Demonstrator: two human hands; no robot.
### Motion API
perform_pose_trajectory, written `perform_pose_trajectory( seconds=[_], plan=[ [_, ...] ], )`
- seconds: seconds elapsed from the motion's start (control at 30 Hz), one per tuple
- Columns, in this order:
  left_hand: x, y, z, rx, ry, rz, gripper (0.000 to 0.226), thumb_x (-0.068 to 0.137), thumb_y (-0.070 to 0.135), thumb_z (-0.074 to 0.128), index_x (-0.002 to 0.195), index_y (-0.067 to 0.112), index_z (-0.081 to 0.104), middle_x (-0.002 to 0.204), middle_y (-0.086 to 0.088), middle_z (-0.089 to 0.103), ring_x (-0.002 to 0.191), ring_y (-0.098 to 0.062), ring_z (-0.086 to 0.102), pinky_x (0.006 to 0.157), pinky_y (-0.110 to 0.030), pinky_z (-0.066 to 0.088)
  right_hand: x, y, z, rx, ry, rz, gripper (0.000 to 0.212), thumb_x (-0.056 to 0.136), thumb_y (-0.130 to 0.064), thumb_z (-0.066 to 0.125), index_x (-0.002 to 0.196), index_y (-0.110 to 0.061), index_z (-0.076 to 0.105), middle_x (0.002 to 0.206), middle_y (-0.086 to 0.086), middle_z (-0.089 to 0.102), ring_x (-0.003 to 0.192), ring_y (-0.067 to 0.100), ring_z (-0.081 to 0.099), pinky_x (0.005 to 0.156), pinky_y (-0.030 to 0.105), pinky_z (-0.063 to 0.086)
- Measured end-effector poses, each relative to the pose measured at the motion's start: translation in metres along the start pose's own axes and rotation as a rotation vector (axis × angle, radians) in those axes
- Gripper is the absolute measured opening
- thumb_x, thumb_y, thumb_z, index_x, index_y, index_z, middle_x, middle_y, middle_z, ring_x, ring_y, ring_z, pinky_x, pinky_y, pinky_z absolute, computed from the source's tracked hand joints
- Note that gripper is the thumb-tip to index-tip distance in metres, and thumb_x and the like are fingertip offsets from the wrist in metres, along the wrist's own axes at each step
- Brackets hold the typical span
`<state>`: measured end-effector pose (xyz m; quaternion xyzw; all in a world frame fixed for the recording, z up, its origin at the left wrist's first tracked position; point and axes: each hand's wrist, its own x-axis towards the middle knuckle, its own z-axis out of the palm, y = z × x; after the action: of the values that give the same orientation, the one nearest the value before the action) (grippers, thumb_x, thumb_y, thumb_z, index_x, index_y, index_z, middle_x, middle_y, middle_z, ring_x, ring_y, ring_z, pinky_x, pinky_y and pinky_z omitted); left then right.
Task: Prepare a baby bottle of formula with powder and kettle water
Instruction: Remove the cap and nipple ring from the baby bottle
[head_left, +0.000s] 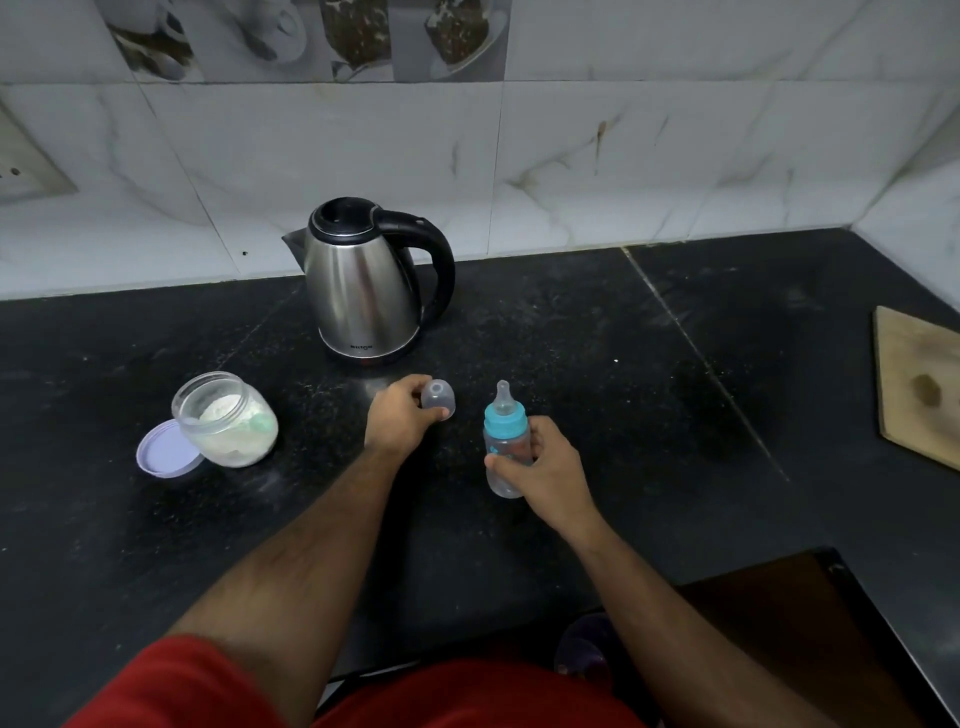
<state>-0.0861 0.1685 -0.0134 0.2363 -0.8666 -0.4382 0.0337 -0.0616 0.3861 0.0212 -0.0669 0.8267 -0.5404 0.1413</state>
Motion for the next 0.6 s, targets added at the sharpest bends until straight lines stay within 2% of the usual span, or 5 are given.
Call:
perform_pose_trajectory(
  seconds=[0.3,0.37,0.47,0.53,0.6],
  plan=[
    [0.007,0.002,0.005,0.055,-0.017,-0.005,0.066,0.075,0.022,0.085,0.135,0.017,0.058,0.126,-0.003,0.069,0.111,-0.018,0.066,0.103,-0.041,0.05,0.004,-0.001,0.001,-0.034,-0.027,-0.01,0.051,0.078,-0.023,0.083,0.12,-0.023,0.054,0.117,-0.007,0.063,0.108,0.007,0.061,0.09,0.023,0.051],
    [0.007,0.001,0.005,0.069,-0.028,-0.005,0.071,0.075,0.023,0.085,0.139,0.017,0.055,0.13,-0.004,0.066,0.115,-0.019,0.064,0.104,-0.043,0.049,0.005,-0.001,0.002,-0.04,-0.03,-0.012,0.052,0.078,-0.023,0.083,0.12,-0.024,0.053,0.118,-0.008,0.061,0.11,0.007,0.06,0.089,0.021,0.049],
    [0.006,-0.001,0.004,0.069,-0.028,0.015,0.083,0.072,0.027,0.087,0.145,0.018,0.048,0.137,-0.006,0.061,0.12,-0.021,0.061,0.106,-0.044,0.047,0.004,-0.002,0.003,-0.043,-0.033,-0.01,0.053,0.078,-0.023,0.083,0.122,-0.023,0.052,0.119,-0.008,0.061,0.111,0.007,0.059,0.093,0.026,0.051],
    [0.002,-0.001,0.002,0.035,0.039,0.051,0.078,0.075,0.031,0.084,0.144,0.018,0.05,0.135,-0.005,0.061,0.113,-0.018,0.063,0.102,-0.04,0.05,0.003,-0.002,0.005,-0.03,-0.03,-0.013,0.052,0.078,-0.023,0.083,0.122,-0.022,0.054,0.118,-0.007,0.062,0.11,0.008,0.061,0.094,0.027,0.052],
    [-0.006,0.0,-0.002,-0.007,0.169,0.1,0.059,0.082,0.037,0.077,0.135,0.019,0.058,0.123,0.0,0.066,0.095,-0.009,0.064,0.09,-0.031,0.053,0.002,-0.002,0.006,-0.017,-0.032,-0.02,0.051,0.078,-0.024,0.083,0.121,-0.021,0.054,0.117,-0.007,0.063,0.109,0.008,0.061,0.093,0.026,0.052]
  ],
)
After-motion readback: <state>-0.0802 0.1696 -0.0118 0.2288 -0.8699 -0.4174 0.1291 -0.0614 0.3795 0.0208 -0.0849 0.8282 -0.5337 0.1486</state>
